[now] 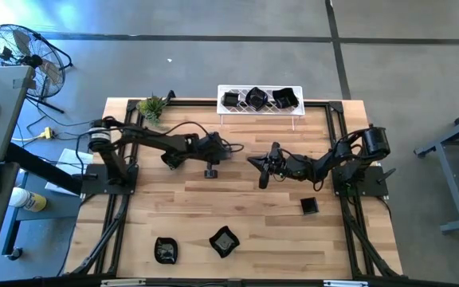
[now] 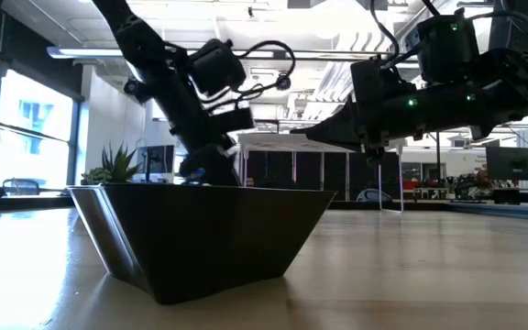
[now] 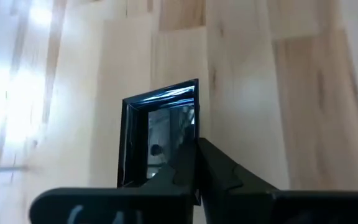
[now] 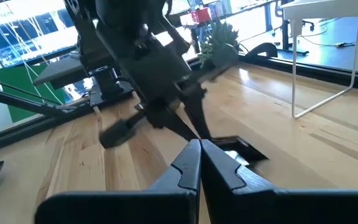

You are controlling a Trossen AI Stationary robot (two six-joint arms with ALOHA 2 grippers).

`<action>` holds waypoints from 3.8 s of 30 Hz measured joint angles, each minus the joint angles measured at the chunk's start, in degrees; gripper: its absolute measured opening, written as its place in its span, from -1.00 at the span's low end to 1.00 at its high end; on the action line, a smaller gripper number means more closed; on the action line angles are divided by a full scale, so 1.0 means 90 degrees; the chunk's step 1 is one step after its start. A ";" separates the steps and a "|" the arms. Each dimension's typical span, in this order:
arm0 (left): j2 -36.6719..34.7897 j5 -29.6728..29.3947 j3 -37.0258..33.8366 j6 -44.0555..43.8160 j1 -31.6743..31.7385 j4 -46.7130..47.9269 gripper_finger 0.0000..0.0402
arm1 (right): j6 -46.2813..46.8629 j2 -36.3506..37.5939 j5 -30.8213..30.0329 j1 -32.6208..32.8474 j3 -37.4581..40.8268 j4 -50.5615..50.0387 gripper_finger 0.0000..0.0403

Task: Pick & Place Mini shaped plates
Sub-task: Stack the square plate on top of the stacked square plates on the shelf

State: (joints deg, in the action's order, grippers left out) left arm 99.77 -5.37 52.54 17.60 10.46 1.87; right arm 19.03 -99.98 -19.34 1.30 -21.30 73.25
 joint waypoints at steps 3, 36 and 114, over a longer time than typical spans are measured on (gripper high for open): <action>-0.0439 0.0002 -0.0006 0.0020 0.0000 0.0254 -0.98 | -0.0005 0.0000 0.0020 0.0000 0.0000 -0.0016 -0.98; -0.0460 0.0398 0.2765 0.2613 0.2008 0.1360 -0.98 | 0.0019 -0.0002 0.0022 0.0000 0.0000 -0.0113 -0.98; -0.0236 0.0315 0.2882 0.2736 0.2127 0.1666 -0.97 | 0.0041 0.0000 0.0020 0.0000 0.0000 -0.0111 -0.98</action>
State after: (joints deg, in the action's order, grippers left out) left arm 97.65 -2.53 78.48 42.23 29.61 16.86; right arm 19.40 -99.99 -19.16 1.30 -21.30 72.25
